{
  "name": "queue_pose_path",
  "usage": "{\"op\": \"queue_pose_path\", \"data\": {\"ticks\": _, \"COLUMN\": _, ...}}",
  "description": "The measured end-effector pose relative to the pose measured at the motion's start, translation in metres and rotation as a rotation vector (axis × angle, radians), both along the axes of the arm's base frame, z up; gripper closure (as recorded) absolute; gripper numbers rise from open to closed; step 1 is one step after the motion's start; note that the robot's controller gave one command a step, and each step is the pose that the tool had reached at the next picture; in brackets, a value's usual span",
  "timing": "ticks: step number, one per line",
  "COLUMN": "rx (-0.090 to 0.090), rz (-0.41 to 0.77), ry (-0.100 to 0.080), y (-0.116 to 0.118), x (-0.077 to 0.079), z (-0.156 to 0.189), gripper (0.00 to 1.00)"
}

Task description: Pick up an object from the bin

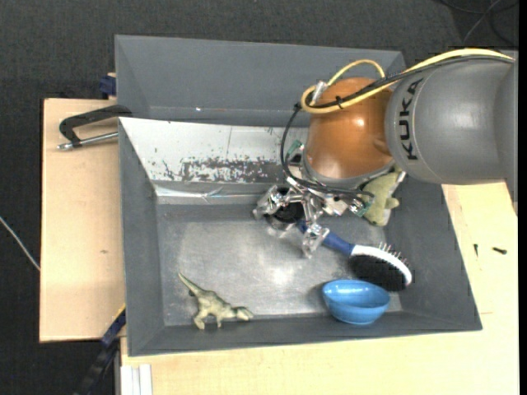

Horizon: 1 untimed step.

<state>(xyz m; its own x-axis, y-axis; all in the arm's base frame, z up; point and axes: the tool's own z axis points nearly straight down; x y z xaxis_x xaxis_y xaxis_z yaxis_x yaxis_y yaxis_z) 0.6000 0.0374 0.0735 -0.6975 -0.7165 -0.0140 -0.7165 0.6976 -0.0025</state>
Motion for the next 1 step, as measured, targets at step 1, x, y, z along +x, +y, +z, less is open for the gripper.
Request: {"op": "queue_pose_path", "data": {"ticks": 1, "rx": -0.007, "rz": -0.120, "ry": 0.014, "y": -0.0616, "x": -0.0162, "z": 0.0164, "gripper": 0.00}}
